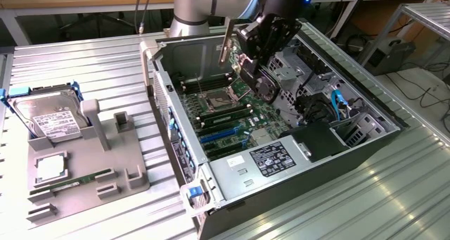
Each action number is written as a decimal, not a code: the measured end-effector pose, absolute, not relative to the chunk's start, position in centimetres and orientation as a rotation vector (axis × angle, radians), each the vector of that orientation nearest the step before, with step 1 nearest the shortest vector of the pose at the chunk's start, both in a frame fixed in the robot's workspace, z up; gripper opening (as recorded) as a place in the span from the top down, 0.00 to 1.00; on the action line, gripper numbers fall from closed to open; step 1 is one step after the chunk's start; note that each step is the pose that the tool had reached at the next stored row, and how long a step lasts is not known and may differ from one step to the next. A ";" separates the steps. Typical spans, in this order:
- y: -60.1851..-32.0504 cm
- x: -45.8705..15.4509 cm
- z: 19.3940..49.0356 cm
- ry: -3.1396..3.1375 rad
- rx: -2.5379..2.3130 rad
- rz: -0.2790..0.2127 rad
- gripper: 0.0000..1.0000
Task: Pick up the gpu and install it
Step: 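Insert the gpu into the slot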
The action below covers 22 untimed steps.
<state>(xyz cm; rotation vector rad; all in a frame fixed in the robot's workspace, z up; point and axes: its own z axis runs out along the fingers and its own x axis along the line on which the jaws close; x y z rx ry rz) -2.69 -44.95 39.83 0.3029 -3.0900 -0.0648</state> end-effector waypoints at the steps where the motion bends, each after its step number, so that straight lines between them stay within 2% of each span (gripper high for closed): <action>1: -45.0 -2.7 39.8 -3.086 0.338 -0.064 0.74; 22: -45.0 -2.7 37.8 -2.915 1.045 -0.049 0.74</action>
